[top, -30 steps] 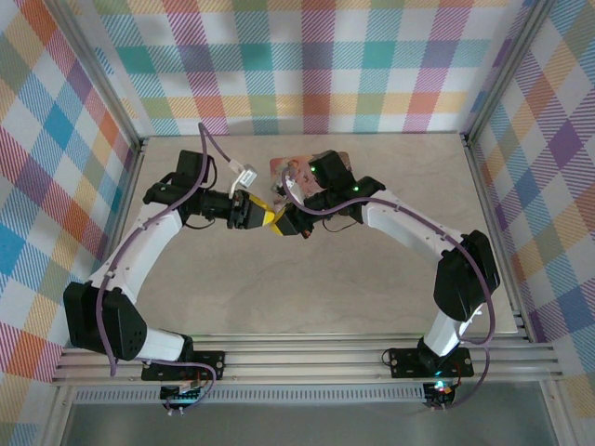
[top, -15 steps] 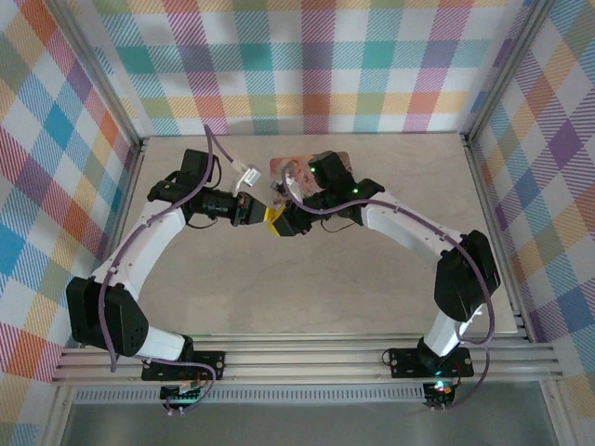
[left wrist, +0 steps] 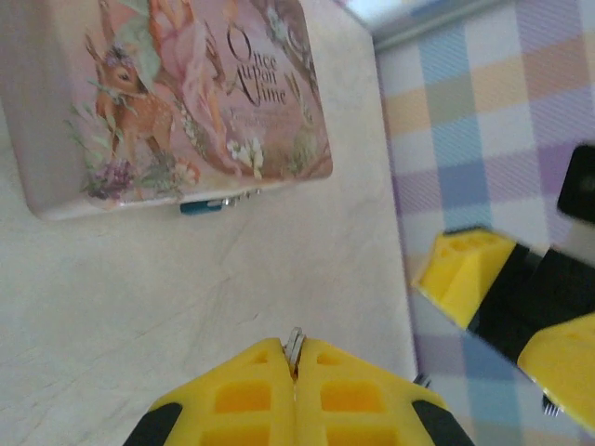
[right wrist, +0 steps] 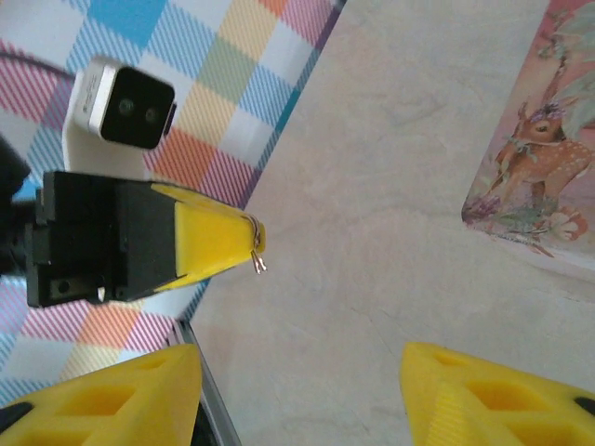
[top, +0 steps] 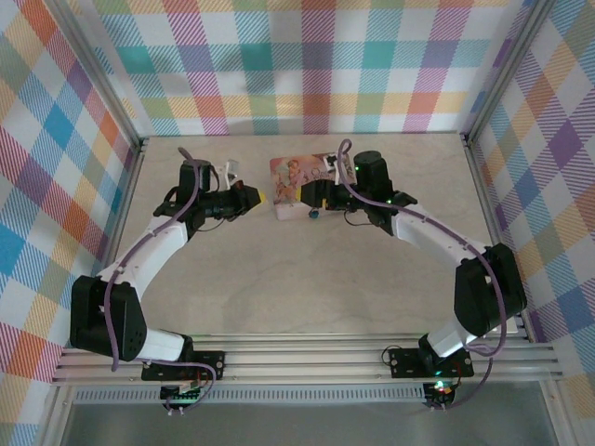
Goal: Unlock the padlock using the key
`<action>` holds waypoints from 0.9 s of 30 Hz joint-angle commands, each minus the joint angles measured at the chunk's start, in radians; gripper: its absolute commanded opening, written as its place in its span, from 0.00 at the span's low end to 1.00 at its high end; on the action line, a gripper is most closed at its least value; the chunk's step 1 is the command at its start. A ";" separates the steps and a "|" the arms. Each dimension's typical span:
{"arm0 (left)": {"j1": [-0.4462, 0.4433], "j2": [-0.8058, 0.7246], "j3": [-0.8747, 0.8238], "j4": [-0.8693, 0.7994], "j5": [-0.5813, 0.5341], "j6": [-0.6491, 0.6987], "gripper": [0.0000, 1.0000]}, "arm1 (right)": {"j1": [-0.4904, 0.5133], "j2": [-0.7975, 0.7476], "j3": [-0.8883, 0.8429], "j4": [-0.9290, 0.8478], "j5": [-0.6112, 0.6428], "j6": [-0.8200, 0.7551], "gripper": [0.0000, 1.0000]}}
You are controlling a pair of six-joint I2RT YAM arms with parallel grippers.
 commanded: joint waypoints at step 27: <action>-0.102 -0.024 -0.026 0.436 -0.013 -0.420 0.00 | 0.044 0.136 0.079 0.422 -0.088 0.483 0.47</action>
